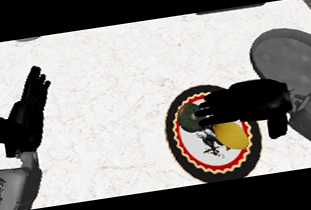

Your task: Pick the lemon from the plate and place it in the pan

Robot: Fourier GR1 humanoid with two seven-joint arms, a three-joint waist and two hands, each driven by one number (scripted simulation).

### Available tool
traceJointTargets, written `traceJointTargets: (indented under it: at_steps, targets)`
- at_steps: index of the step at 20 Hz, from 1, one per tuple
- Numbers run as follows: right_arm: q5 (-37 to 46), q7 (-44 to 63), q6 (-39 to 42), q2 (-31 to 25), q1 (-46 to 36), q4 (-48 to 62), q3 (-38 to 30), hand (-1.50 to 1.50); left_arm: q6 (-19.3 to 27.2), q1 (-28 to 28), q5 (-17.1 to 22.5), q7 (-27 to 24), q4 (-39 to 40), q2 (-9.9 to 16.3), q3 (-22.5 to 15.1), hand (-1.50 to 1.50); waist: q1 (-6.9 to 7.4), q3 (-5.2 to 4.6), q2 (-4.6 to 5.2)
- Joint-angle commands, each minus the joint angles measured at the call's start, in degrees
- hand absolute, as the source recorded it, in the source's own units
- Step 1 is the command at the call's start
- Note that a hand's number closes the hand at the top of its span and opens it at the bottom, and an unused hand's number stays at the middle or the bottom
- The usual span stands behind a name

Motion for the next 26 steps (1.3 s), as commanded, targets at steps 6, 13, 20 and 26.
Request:
traceJointTargets:
  at_steps: [6, 13, 20, 26]
  targets:
    - [10.1, 0.1, 3.5, 5.1, 2.5, -0.5, -1.1, -1.5, -2.7, 2.2, -1.2, -0.4, -1.5, -0.5, 2.6, 0.0, 0.01, -0.01, -0.05]
    - [17.4, -2.6, -0.1, 11.1, 2.4, 7.0, -1.6, -1.5, -2.7, -0.6, -2.7, 3.1, -1.7, -2.5, 3.1, 0.0, 0.15, 0.01, 0.03]
    - [22.7, -5.7, -1.6, 9.9, 2.8, 11.5, -1.8, -1.5, -3.7, -0.1, -3.2, 3.6, -2.9, -2.3, 4.7, 0.0, 0.26, 0.02, 0.01]
    - [26.0, -4.5, 0.4, 14.6, 3.9, 10.8, 0.0, 1.5, -4.4, -1.4, -4.8, 0.5, 1.3, -4.2, 4.9, 0.0, -0.01, 0.0, 0.05]
